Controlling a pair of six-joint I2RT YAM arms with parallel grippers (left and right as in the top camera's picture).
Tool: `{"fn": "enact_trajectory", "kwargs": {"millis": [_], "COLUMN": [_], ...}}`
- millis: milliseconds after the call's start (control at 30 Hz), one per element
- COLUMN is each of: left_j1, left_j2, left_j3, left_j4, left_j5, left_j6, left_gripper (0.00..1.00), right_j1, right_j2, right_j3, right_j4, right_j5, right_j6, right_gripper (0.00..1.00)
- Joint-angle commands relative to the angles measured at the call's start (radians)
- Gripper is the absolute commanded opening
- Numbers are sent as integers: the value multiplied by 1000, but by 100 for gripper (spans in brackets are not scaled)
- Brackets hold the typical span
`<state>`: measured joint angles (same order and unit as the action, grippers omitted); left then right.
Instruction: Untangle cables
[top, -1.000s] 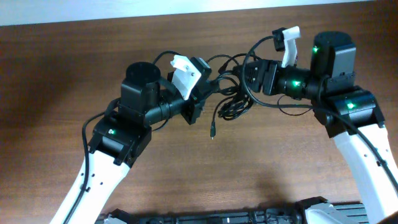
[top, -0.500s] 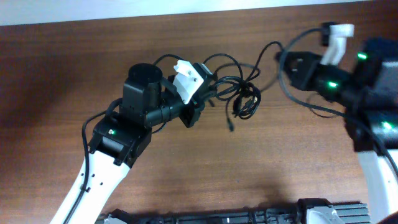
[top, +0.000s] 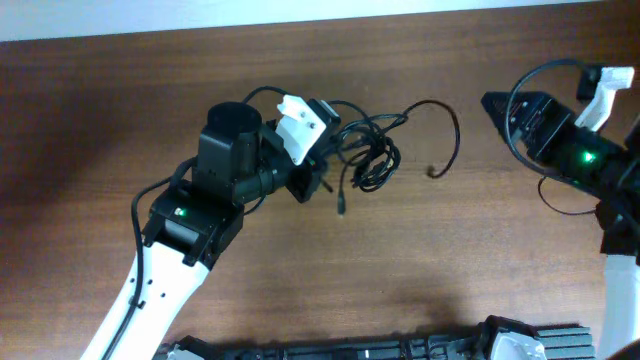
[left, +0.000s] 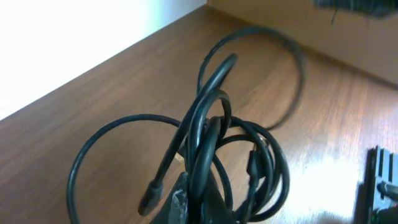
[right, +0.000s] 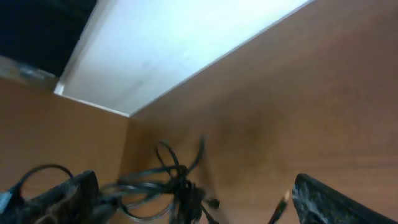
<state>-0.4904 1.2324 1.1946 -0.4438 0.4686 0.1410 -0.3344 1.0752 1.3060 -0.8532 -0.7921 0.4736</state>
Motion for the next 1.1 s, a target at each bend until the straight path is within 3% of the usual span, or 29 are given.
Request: {"fn": "enact_trajectory", "kwargs": {"millis": [0,300,367,500,667,1033,1067], "left_j1": [2,2,2,2,-1,-1,-1], "left_j2": [-11,-11,-11,-8,-8,-8,-8], "left_j3": [1,1,1,1,1,1,1], "left_j4": [57,164,183,228,257,241,244], "left_j5": [32,-54,-74,-73,-65,41,41], "left_j6": [-105,-296,-381,-444,-576,-615,-649], "left_gripper": [0,0,0,0,0,0,0], "right_j1": [-6,-5,2,111,307,419,419], "right_j2": [3,3,3,4,42,179,179], "right_j3": [7,7,7,7,7,7,7], "right_j4": [-59,-139,-138,-129,-127,-17,0], "right_j5": [-21,-354,-353,-341,-134,-84,-67], "right_j6": [-76,-234,-234,-234,-234,-230,-230], "right_gripper": [99,99,99,99,98,100,93]}}
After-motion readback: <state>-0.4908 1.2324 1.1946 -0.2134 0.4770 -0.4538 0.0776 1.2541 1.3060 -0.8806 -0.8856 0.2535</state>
